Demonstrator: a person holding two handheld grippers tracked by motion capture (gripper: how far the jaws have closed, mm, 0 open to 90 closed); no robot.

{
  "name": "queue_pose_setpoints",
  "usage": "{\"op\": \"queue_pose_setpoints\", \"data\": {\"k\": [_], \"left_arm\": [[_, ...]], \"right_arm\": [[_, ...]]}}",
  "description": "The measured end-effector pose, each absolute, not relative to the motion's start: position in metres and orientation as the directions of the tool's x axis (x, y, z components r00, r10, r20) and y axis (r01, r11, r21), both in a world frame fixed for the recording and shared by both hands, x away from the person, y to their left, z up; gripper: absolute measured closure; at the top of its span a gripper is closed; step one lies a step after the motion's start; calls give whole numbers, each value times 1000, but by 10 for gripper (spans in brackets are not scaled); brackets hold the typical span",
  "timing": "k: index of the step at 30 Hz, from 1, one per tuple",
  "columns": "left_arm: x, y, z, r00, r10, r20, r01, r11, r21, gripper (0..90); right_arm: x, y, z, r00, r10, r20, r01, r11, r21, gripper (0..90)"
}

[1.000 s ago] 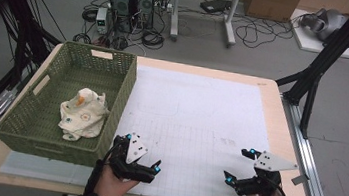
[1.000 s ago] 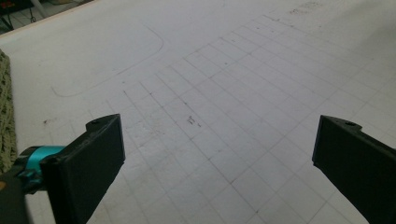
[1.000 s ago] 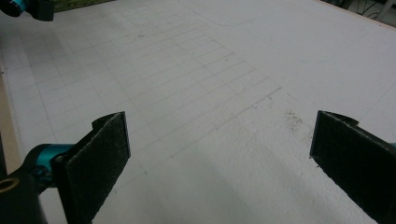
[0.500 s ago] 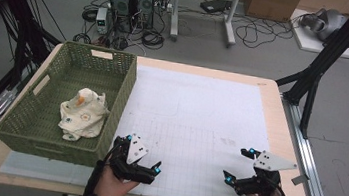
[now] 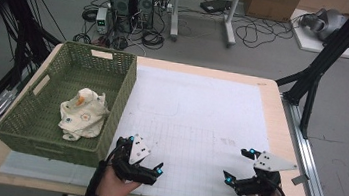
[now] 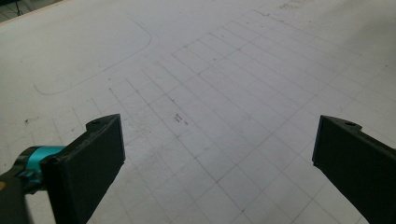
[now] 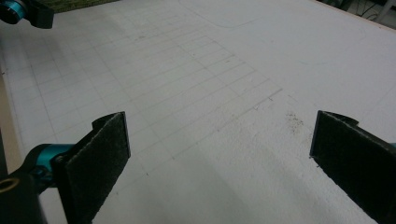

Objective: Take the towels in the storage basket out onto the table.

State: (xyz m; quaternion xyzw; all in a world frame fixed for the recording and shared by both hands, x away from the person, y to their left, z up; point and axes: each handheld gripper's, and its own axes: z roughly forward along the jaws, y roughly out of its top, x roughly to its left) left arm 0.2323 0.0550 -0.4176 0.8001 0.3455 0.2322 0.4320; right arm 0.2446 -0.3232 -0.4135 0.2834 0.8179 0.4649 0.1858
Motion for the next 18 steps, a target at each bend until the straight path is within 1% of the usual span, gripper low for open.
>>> {"op": "queue_pose_setpoints", "data": {"k": [6,8,9,14,15,18], "left_arm": [[235,51,-413,664,745,60,356,-385,851,33],[235,50,-411,674,737,41,357,-374,856,79],[235,50,-411,674,737,41,357,-374,856,83],[238,46,-404,685,728,22,365,-370,854,83],[241,45,-402,685,729,2,383,-361,850,83],[244,43,-400,687,726,-18,399,-357,845,83]], "right_arm": [[242,-326,-413,-761,648,-33,301,397,867,38],[241,-327,-412,-760,649,-32,297,392,871,39],[241,-327,-412,-760,649,-32,297,392,871,39],[242,-329,-410,-753,658,-25,295,371,881,39],[243,-329,-409,-754,656,-25,291,369,883,39],[243,-329,-409,-755,655,-23,293,368,883,39]]}}
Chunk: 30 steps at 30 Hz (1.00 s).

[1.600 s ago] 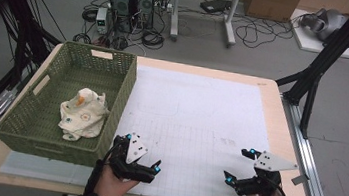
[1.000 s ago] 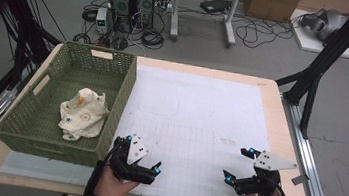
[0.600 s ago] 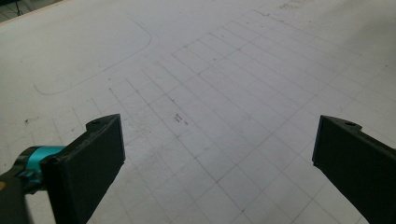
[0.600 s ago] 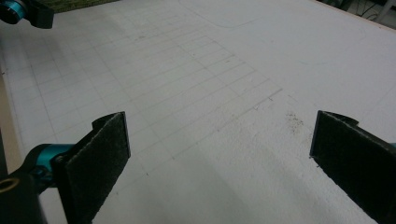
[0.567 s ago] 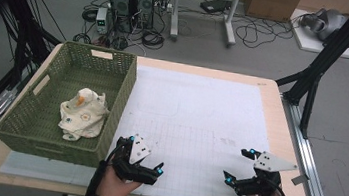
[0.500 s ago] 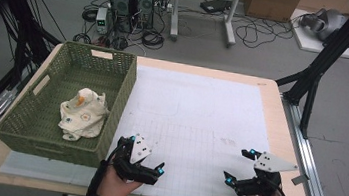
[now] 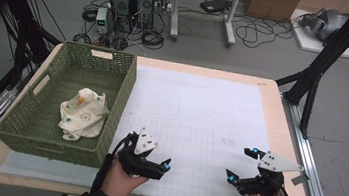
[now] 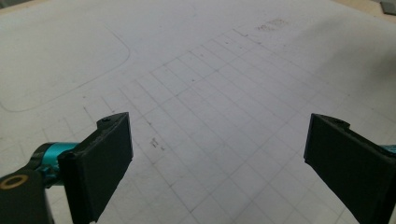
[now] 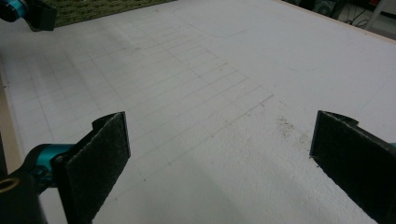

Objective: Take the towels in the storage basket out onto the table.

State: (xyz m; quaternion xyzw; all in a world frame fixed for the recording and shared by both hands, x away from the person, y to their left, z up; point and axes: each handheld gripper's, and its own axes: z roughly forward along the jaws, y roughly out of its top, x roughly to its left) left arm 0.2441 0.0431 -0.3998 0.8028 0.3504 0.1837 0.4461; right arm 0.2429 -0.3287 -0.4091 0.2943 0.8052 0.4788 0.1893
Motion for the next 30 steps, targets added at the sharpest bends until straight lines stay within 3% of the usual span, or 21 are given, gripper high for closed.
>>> {"op": "queue_pose_setpoints", "data": {"k": [14,22,30], "left_arm": [[262,31,-388,675,736,-51,425,-332,842,95],[278,34,-376,671,694,-259,511,-180,840,146],[289,37,-342,665,635,-393,564,-82,822,215]], "right_arm": [[241,-332,-408,-752,659,-21,290,360,887,39],[243,-331,-409,-761,648,-20,287,365,886,39],[243,-330,-409,-766,643,-14,289,363,886,39]]}}
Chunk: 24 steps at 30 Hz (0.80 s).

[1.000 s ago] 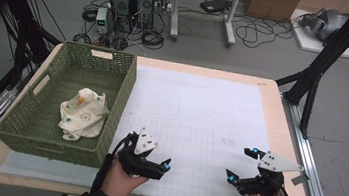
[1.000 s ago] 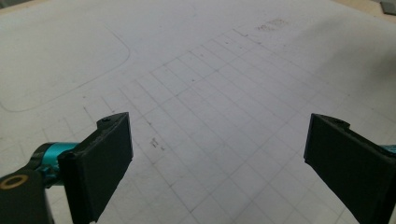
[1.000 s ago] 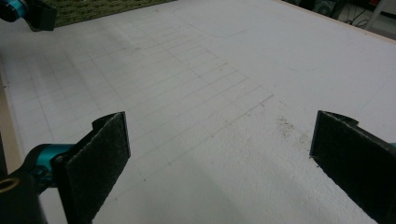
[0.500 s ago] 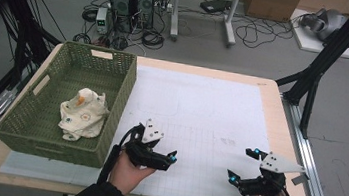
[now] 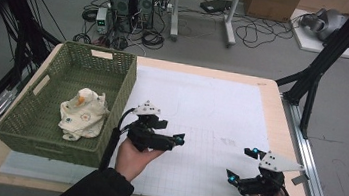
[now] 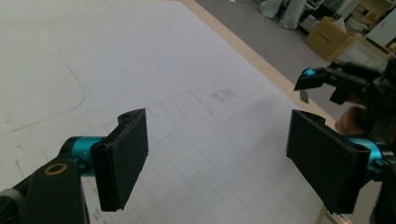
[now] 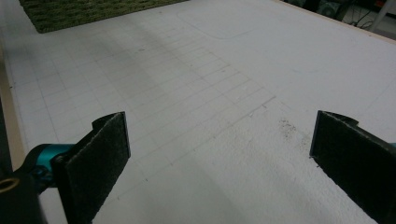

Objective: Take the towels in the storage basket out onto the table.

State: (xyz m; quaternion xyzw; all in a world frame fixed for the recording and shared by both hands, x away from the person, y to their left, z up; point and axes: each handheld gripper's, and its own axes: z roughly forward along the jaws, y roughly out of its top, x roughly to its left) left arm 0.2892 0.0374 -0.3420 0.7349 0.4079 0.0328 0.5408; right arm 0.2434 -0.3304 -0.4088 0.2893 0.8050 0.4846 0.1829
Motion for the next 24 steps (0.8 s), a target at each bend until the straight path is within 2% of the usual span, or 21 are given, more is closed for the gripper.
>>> {"op": "queue_pose_setpoints", "data": {"k": [7,11,24], "left_arm": [[304,51,-315,639,603,-478,626,-46,778,248],[313,65,-310,608,544,-578,686,8,728,248],[330,106,-294,602,477,-640,710,46,703,271]], "right_arm": [[242,-331,-408,-771,637,-19,278,362,890,39],[242,-331,-407,-773,634,-24,269,362,893,39],[245,-331,-406,-772,636,-14,271,348,898,39]]}}
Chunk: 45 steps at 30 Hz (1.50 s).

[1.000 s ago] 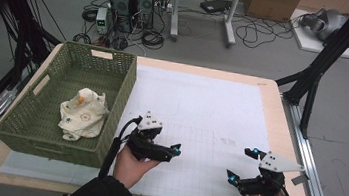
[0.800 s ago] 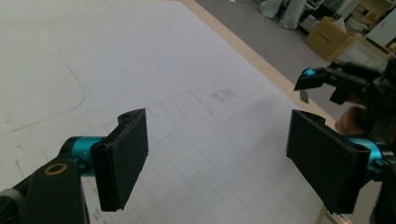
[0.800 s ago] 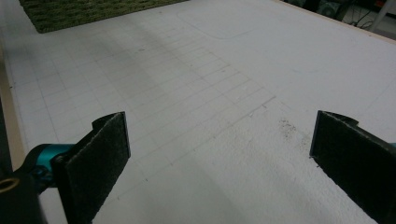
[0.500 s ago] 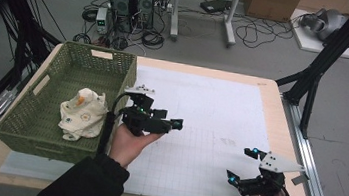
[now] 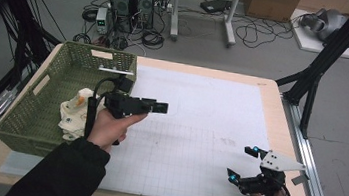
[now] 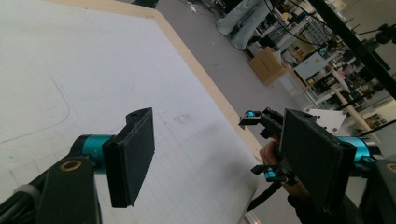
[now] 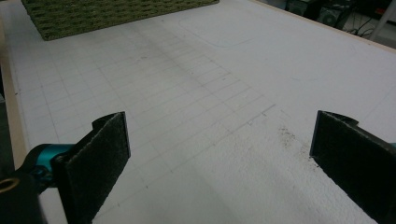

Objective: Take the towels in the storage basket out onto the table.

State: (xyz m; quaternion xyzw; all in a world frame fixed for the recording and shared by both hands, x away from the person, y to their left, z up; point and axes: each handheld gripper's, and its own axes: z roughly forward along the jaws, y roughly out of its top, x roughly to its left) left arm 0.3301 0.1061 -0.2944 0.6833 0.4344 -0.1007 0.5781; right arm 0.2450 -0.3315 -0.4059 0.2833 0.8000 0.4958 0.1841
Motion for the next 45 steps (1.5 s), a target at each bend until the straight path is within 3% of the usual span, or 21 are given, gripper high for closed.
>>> {"op": "queue_pose_setpoints", "data": {"k": [6,18,29,45], "left_arm": [[338,130,-288,600,455,-658,718,58,694,312],[350,163,-289,594,456,-662,718,70,692,311],[357,209,-291,560,547,-623,704,83,706,320],[362,236,-302,515,643,-567,701,64,710,366]], "right_arm": [[247,-332,-406,-773,634,-16,264,344,901,39],[247,-333,-404,-772,636,-21,255,340,905,39],[247,-336,-403,-769,639,-22,248,330,911,39],[246,-336,-400,-774,633,8,253,298,921,39]]}}
